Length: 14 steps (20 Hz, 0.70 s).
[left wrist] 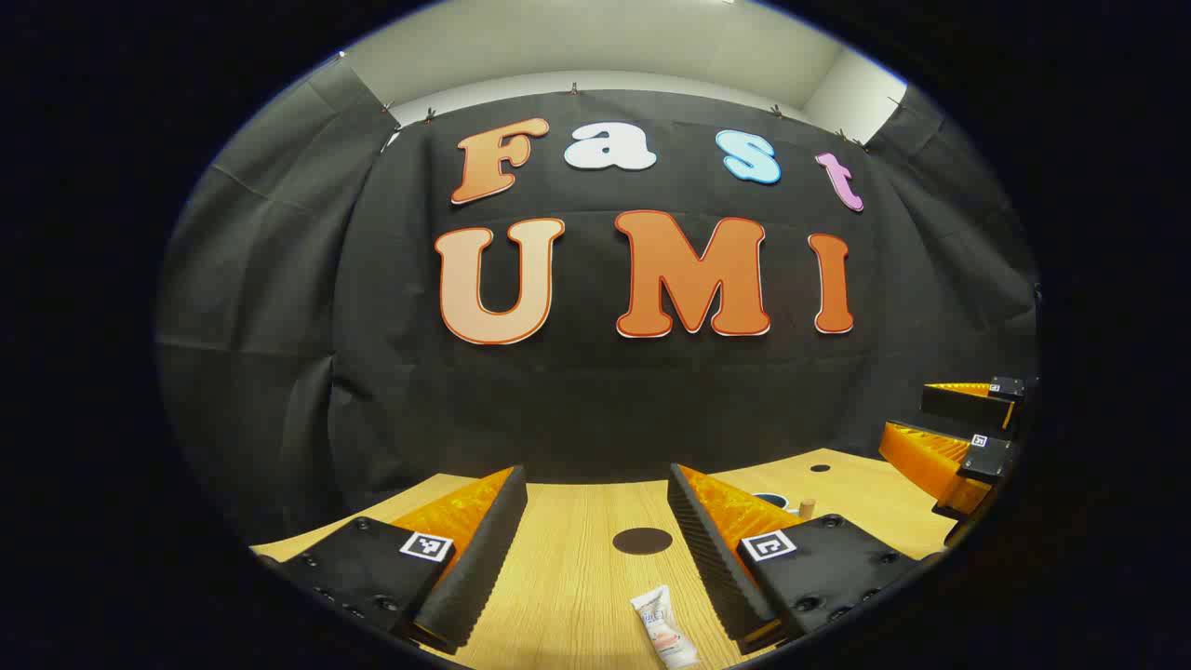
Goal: Put the toothbrush and toothpaste on the desktop into the cup, then pick up the cup and place it on the coaster on the desktop.
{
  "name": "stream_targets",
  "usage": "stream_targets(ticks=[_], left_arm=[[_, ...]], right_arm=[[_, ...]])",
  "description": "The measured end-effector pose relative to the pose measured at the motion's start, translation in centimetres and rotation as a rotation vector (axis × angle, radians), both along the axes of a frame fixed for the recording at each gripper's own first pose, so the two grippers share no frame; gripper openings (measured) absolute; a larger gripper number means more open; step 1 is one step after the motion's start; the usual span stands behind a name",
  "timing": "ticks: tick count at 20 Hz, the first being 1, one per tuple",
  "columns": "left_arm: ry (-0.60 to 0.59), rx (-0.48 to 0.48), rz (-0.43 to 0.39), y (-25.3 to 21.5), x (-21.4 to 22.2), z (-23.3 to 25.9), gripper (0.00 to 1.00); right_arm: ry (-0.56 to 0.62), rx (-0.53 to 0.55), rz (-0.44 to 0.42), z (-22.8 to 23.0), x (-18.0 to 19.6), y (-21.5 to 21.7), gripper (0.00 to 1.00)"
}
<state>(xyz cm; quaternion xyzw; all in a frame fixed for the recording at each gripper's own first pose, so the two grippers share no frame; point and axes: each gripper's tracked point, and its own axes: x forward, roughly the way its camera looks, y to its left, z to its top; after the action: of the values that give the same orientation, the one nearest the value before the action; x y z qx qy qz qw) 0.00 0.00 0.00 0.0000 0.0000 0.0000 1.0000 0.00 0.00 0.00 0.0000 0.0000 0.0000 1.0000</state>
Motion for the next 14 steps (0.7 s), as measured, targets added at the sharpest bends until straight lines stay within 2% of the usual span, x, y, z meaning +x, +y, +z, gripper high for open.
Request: stream_targets(ticks=[9, 14], left_arm=[[0.028, -0.003, -0.02, -0.6, 0.2, -0.8, 0.98], [0.053, 0.001, -0.031, -1.2, 0.6, -1.5, 0.98]], right_arm=[[0.032, 0.017, -0.019, -0.6, 0.3, -0.6, 0.96], [0.088, 0.024, -0.029, -2.2, 0.7, -0.9, 0.97]])
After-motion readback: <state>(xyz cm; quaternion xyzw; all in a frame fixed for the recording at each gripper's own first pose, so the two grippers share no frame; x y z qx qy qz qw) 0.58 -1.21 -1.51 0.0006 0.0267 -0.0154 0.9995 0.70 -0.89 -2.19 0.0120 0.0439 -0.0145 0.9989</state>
